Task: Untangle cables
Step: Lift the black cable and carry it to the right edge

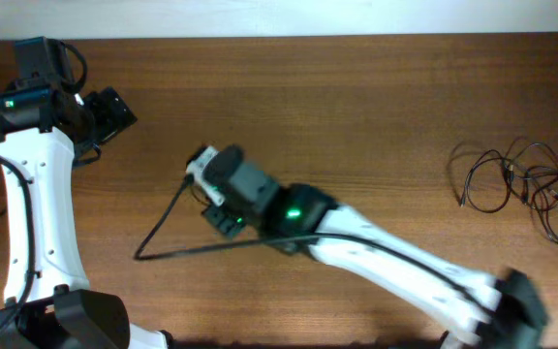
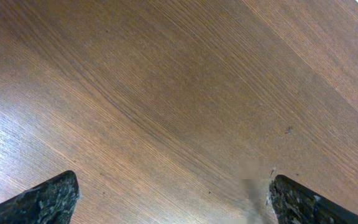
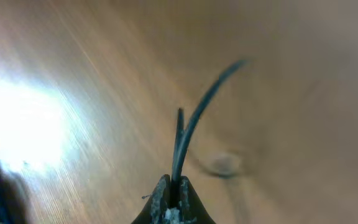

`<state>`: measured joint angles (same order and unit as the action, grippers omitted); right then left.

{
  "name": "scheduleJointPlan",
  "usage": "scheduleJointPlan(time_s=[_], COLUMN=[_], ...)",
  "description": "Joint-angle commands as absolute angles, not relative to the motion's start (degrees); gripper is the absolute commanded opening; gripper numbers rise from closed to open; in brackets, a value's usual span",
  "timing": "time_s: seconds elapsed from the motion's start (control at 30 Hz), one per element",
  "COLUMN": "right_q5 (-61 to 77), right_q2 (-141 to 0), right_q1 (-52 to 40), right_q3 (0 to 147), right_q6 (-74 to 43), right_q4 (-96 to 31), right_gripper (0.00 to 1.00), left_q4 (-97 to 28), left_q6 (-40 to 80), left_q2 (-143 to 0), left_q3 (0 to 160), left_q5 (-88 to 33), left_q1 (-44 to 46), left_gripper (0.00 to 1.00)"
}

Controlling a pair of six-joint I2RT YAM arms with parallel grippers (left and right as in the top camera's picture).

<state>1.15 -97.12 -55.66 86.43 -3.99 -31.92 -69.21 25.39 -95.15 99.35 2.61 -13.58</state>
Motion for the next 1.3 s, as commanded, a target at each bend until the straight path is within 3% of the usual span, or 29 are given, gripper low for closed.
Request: scheduleJointPlan(time_s=[0.0, 0.3, 0.67, 1.07, 1.17, 1.2, 1.23, 1.27], right_q5=[-1.04, -5.43, -5.43, -5.43, -5.39, -5.41, -5.43, -5.43], right_q2=[-90.32, -88.82, -101.89, -120.11, -120.49, -120.49, -120.49, -120.49], right_q1=[-50.70, -31.86, -11.40, -4.36, -4.38, -4.36, -4.36, -4.36], right_q3=[87.46, 87.44, 87.44, 87.44, 87.42, 87.42, 87.42, 87.42], right_q6=[2.83, 3.03, 2.98, 2.98, 2.98, 2.98, 3.01, 2.98], right_q4=[-32.23, -31.73, -35.40, -43.55, -43.31, -43.31, -43.31, -43.31], right_gripper=[0.04, 0.04, 0.04, 0.06, 0.11, 0.20, 0.36, 0.58], left_q4=[-69.28, -69.28, -69.28, -69.28, -69.28, -69.28, -69.28, -69.28], left_q6=[26.11, 26.11, 26.11, 26.11, 26.11, 26.11, 26.11, 26.11], left_q2=[-95.68, -95.68, -95.68, -95.68, -95.68, -95.68, -95.68, -95.68], left_q3=[99.37, 99.37, 99.37, 99.37, 99.37, 99.37, 99.37, 99.37], left_q5=[3.27, 3.27, 3.27, 3.27, 3.27, 3.27, 3.27, 3.27], left_q1=[-13.78, -13.78, -13.78, -13.78, -13.78, -13.78, -13.78, -13.78], left_gripper=[0.99, 0.99, 0.99, 0.99, 0.99, 0.99, 0.99, 0.99])
